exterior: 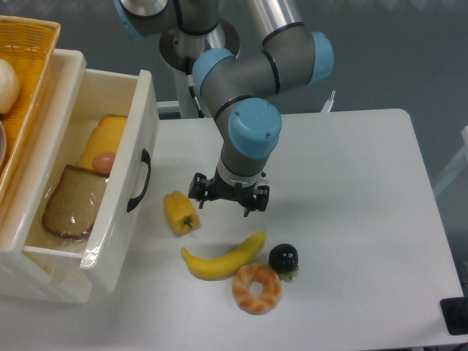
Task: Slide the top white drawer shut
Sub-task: 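Move the gripper toward the open drawer's front face beside the handle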
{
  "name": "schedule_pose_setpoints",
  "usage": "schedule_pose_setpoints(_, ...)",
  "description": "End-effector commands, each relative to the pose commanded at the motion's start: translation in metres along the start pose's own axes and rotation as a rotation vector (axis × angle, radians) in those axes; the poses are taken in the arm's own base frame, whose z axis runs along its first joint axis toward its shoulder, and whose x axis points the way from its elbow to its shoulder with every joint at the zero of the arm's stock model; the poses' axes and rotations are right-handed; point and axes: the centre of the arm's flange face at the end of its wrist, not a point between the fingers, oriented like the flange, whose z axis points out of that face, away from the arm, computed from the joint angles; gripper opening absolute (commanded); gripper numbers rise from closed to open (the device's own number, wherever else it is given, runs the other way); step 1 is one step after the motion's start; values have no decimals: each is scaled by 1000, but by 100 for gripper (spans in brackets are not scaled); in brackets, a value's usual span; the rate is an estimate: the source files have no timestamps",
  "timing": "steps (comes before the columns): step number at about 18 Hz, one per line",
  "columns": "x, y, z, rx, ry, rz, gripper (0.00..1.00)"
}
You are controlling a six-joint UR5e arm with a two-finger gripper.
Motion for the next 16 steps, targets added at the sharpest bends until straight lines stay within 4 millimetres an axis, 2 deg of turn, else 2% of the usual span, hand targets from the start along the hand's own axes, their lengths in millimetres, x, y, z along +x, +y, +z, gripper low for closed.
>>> schedule_pose_setpoints(5,18,-4,4,-3,19,25,100)
schedule_pose_setpoints(9,40,-3,18,-32,29,55,100)
schedule_pose_setpoints(16,54,-5,24,-40,34,77,100)
